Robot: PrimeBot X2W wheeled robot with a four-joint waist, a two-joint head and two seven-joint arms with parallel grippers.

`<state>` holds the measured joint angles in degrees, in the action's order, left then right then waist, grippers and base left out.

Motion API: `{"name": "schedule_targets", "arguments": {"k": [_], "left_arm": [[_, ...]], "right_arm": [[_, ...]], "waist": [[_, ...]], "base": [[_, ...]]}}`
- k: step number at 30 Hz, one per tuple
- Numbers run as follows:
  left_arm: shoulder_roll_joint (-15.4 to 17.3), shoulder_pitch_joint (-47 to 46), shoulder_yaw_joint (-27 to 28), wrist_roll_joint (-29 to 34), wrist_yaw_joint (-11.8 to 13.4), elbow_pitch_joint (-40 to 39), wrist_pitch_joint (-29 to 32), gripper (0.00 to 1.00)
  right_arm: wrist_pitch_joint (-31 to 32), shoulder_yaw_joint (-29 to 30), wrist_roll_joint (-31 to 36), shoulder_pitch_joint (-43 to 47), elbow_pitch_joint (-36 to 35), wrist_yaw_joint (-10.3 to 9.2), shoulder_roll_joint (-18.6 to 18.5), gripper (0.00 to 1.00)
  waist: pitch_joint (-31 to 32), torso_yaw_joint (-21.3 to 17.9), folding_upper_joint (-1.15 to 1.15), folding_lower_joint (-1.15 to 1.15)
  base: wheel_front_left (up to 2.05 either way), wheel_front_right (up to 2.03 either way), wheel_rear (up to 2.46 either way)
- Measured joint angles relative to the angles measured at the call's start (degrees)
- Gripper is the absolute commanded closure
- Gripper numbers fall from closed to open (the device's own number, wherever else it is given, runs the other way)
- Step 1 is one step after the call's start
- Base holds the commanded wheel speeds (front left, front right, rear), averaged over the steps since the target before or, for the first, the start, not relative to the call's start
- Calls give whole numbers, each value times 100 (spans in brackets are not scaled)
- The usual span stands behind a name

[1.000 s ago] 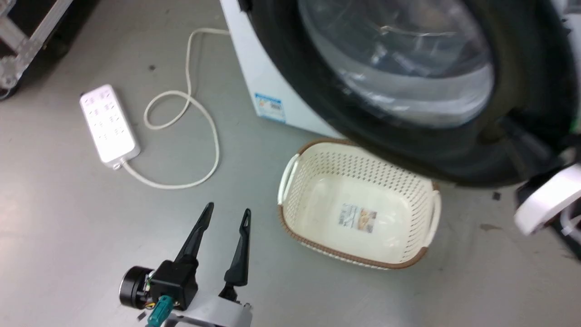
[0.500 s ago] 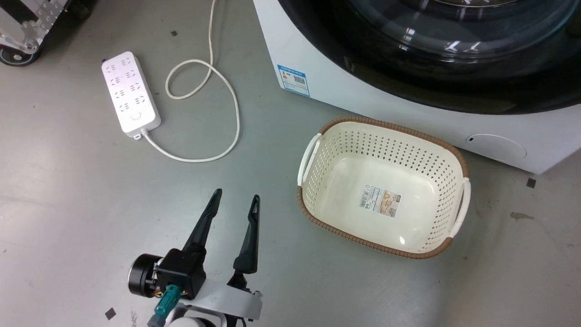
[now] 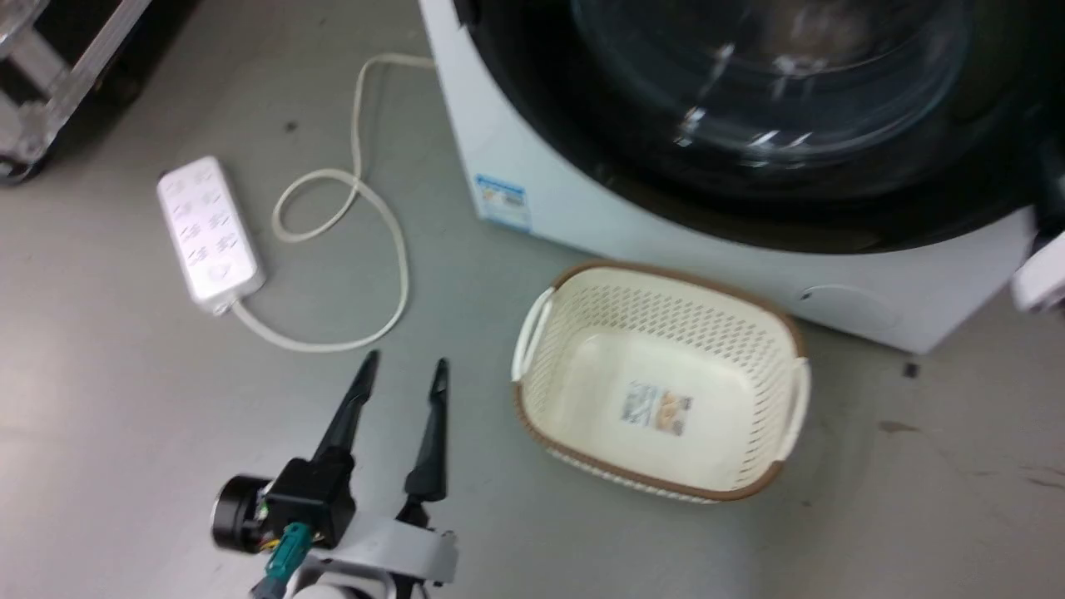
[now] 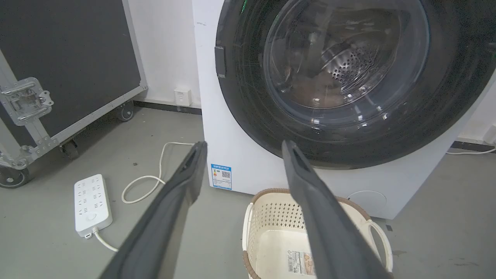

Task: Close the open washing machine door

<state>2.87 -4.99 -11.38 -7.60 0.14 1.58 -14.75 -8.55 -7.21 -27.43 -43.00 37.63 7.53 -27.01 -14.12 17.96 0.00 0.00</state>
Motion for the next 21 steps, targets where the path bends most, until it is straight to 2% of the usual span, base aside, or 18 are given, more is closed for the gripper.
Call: {"name": "schedule_targets", "arguments": {"k": [5,9,16,21], "left_arm": [[7,181,220,97,-74,119,0,0],[10,313,386,91,-140,212,0,0],[16,638,557,59,-285,288,0,0],[29,758,579,22,-436,438,0,0]], "right_arm": [[-400,-73,325,856,-612,0,375,0],[-554,408,775,1798,-1329,0,810,0],[-593,1110,1772,3540,-2641,0,1850,0],[-613,1292,2245,4178,-3059,0,2194,0]], "waist": [[349,-370,0,0],[688,-672,0,-1],[1181,-1226,0,-2],[1395,-1538,0,-1]], "base": [[0,0,0],[0,0,0],[0,0,0],[0,0,0]]}}
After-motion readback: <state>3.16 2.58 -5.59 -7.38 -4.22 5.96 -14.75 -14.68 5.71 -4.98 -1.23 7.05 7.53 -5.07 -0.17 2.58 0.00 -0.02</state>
